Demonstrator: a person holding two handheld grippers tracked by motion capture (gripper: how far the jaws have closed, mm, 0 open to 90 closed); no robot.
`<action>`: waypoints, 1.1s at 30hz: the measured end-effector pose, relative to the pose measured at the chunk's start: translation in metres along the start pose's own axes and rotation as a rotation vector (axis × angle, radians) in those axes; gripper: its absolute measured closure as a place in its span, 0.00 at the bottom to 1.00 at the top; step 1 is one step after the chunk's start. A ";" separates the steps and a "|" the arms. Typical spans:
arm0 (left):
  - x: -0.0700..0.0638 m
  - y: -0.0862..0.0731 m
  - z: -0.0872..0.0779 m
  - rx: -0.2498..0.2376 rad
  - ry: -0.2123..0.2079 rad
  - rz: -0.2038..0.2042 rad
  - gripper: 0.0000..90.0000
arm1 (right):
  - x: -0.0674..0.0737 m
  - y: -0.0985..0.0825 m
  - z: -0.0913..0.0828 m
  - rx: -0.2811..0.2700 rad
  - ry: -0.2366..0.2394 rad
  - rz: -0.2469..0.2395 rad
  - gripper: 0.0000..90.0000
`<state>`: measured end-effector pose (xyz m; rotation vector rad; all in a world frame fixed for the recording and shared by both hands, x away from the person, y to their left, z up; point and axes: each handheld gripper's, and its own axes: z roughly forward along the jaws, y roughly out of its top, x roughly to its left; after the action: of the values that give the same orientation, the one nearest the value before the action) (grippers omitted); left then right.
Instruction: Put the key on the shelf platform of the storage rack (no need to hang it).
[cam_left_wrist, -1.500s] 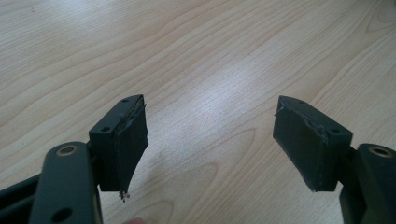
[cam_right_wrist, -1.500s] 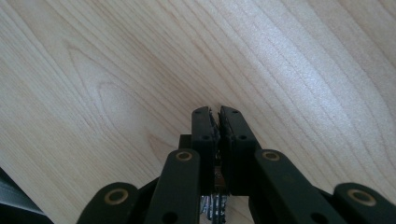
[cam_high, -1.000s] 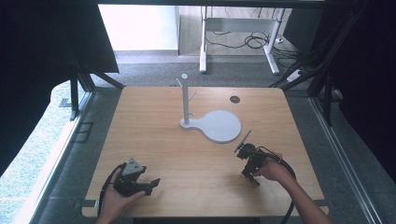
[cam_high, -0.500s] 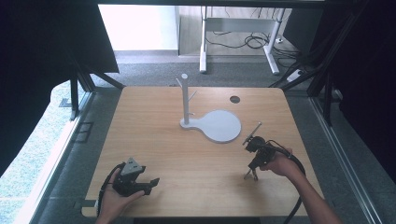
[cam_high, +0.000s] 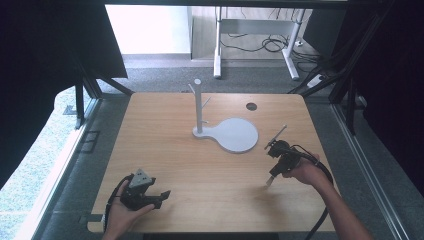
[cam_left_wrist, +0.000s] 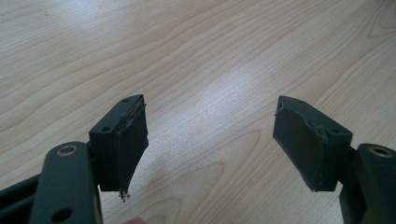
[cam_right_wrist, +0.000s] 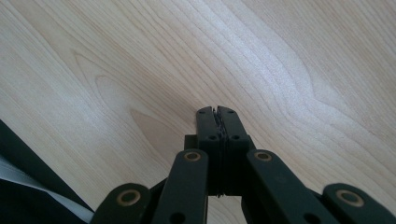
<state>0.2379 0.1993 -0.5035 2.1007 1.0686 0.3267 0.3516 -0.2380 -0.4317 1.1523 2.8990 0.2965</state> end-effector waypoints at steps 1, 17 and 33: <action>0.000 0.000 0.000 -0.002 0.000 -0.003 0.29 | -0.001 0.001 -0.001 -0.005 -0.001 -0.004 1.00; 0.001 0.000 0.000 0.001 0.001 -0.002 0.29 | -0.007 0.008 -0.013 -0.027 0.007 0.007 1.00; 0.003 -0.001 0.000 0.000 0.003 -0.008 0.29 | -0.007 0.026 -0.022 -0.051 -0.023 0.014 1.00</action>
<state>0.2390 0.2017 -0.5044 2.0962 1.0785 0.3264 0.3727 -0.2276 -0.4059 1.1614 2.8475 0.3525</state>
